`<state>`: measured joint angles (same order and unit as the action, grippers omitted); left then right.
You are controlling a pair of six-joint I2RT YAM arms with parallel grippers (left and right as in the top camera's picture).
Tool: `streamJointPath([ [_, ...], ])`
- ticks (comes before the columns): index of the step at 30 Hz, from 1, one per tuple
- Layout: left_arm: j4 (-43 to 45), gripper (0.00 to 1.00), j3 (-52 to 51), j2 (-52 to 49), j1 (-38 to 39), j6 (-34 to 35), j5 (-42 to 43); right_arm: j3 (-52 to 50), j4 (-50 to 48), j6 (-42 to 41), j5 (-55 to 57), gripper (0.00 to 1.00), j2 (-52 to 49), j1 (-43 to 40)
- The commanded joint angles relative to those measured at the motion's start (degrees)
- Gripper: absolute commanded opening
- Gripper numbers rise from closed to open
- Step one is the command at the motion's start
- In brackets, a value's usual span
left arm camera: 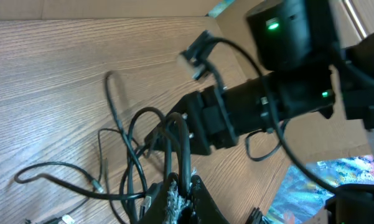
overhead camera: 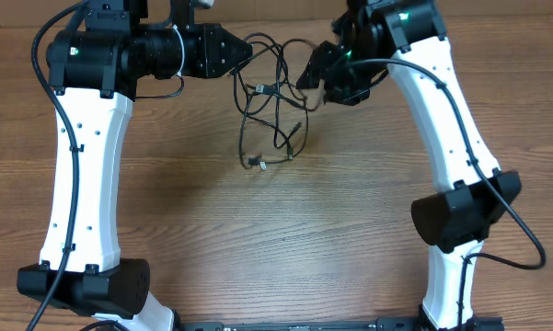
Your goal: Untangle cables
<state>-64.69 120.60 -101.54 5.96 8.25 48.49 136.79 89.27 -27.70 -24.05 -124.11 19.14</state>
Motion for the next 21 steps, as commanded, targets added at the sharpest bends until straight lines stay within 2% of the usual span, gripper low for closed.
streamJointPath([
  [1, 0.92, 0.04, 0.33, 0.02, -0.42, 0.55, 0.24, -1.62, 0.57, -0.37, 5.49, 0.52, -0.72, 0.90],
  [4, 2.21, 0.04, 0.33, 0.02, -1.92, 0.72, -0.44, -5.70, -0.13, -0.35, 7.85, 0.50, -0.81, 1.05],
  [8, 2.60, 0.04, 0.33, 0.02, -4.61, 1.68, -0.24, -10.56, -2.91, -0.07, 7.87, 0.41, -0.81, 0.70],
  [13, 0.76, 0.04, 0.33, 0.02, -5.95, 1.18, -0.22, -7.67, -5.07, 5.92, 1.88, 0.45, -0.50, -2.03],
  [18, -1.25, 0.04, 0.33, 0.02, -5.88, -4.74, 1.79, -1.38, -5.16, 17.35, -15.80, 0.52, -0.50, -5.44],
  [21, -1.97, 0.04, 0.33, 0.02, -5.88, -6.56, 2.54, -0.50, -5.95, 19.45, -20.65, 0.55, -0.50, -5.77],
])
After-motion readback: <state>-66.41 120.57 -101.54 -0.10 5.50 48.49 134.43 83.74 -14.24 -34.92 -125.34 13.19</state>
